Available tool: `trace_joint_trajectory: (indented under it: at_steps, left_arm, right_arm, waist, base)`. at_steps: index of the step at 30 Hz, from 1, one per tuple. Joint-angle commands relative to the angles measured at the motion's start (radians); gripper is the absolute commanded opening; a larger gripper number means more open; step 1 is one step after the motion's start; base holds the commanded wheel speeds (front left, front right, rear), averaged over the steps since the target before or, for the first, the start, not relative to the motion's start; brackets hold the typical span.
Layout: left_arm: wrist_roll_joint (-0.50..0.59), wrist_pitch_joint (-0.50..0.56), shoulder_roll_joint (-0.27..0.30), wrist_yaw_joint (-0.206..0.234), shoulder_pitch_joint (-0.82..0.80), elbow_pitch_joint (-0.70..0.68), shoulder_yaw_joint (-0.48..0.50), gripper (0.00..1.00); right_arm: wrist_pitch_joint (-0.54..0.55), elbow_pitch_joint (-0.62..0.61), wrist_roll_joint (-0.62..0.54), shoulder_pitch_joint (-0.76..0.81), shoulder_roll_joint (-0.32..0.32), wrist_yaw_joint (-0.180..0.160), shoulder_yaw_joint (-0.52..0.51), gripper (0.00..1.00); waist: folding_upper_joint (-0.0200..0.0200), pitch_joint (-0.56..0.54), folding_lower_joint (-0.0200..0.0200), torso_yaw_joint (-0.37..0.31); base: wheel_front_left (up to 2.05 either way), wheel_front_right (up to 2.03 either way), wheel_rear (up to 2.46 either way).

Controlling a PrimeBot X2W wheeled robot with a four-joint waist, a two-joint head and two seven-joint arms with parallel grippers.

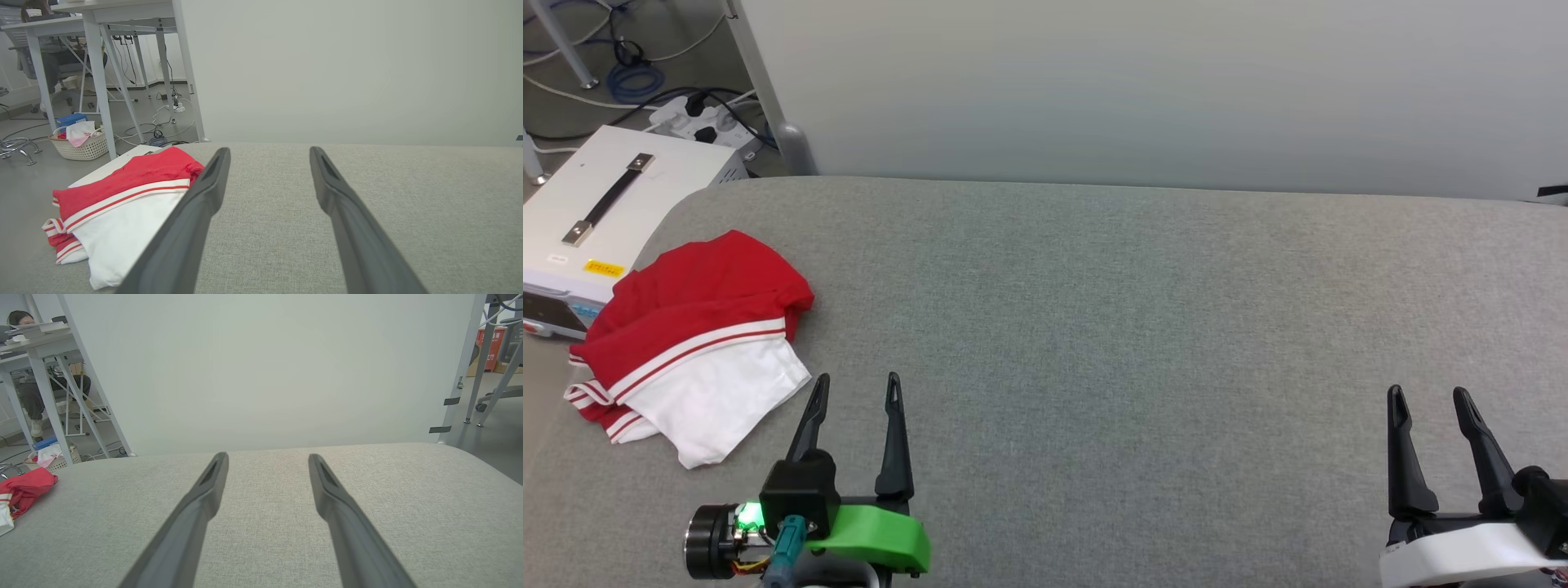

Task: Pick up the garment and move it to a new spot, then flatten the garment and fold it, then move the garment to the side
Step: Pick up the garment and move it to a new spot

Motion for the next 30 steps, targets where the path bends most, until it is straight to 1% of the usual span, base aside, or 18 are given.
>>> trace_joint_trajectory:
  at_steps: [1,5,13,25,30]
  left_arm:
    - [-0.007,-0.013,-0.004,0.008,0.002,0.002,-0.002,1.00]
    - [-0.013,-0.021,-0.004,0.013,-0.013,0.001,0.000,1.00]
    - [-0.025,-0.023,-0.004,0.027,-0.031,-0.001,0.017,1.00]
    - [-0.049,-0.023,-0.004,0.036,-0.046,-0.002,0.041,1.00]
    - [-0.063,-0.023,-0.004,0.039,-0.043,-0.002,0.053,1.00]
  right_arm:
    - [-0.011,-0.012,0.008,0.009,-0.001,-0.001,0.000,1.00]
    - [-0.020,-0.024,0.009,0.005,-0.001,-0.001,-0.002,1.00]
    - [-0.022,-0.029,-0.004,-0.005,-0.001,-0.001,0.004,1.00]
    - [-0.022,-0.033,-0.025,-0.018,-0.001,-0.001,0.013,1.00]
    - [-0.022,-0.034,-0.029,-0.020,-0.001,-0.001,0.019,1.00]
  waist:
    - [-0.0001,0.009,0.0000,0.016]
    - [-0.0001,0.026,0.0000,0.056]
    - [-0.0001,0.050,0.0000,0.158]
    - [-0.0001,0.074,0.0000,0.344]
    - [-0.0001,0.079,0.0000,0.411]
  base:
    - [0.00,0.00,0.00]
    - [0.00,0.00,0.00]
    - [0.00,0.00,0.00]
    - [0.00,0.00,0.00]
    - [0.00,0.00,0.00]
